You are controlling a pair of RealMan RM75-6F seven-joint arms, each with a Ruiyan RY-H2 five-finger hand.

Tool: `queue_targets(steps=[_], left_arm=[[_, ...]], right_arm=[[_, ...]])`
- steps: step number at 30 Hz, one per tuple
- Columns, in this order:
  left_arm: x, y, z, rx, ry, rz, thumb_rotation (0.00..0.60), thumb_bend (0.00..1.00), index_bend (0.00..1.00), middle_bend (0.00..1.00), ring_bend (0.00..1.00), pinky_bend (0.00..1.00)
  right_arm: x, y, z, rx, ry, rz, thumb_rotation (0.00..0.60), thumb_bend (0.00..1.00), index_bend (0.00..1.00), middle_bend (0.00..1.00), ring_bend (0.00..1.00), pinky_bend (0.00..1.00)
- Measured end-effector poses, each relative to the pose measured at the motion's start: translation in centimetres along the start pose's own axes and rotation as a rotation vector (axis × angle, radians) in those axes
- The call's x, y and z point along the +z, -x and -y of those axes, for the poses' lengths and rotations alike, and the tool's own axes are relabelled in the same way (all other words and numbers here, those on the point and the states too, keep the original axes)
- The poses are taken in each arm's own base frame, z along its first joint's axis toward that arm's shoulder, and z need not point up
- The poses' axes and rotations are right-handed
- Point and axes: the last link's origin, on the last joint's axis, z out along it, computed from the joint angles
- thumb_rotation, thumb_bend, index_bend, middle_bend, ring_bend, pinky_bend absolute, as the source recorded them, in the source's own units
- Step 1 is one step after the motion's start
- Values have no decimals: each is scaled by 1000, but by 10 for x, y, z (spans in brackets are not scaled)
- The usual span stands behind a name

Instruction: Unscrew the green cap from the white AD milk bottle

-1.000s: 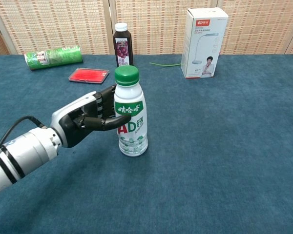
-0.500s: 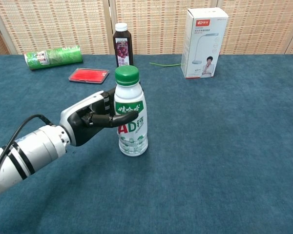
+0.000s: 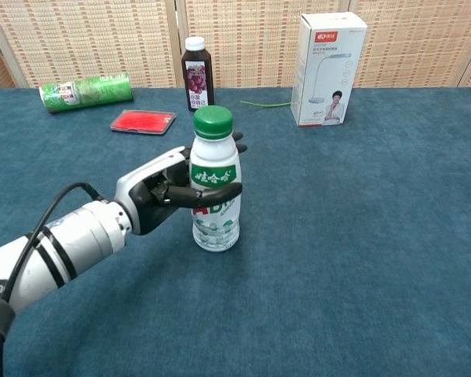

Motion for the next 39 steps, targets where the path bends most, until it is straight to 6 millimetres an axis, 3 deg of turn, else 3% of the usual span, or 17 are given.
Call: queue_targets(steps=[5, 9, 18, 28, 39], left_arm=[[5, 3, 2, 12, -9, -21, 600, 343, 313, 334, 2, 29], [5, 4, 4, 4, -12, -37, 600, 381, 382, 424, 51, 27], [6, 8, 5, -9, -43, -46, 600, 648, 556, 585, 157, 24], [2, 18, 16, 41, -93, -46, 600, 673, 575, 606, 170, 24], [10, 22, 17, 43, -139, -56, 600, 680, 584, 625, 196, 25]], right_arm=[[0, -2, -1, -1, -3, -3, 600, 218, 0, 0, 0, 0], [2, 0, 3, -2, -20, 8, 600, 218, 0, 0, 0, 0], [16, 4, 29, -21, -134, 47, 600, 219, 61, 0, 0, 0], [35, 9, 75, 34, -331, 190, 600, 220, 188, 0, 0, 0], [57, 7, 122, 91, -502, 345, 600, 242, 211, 0, 0, 0]])
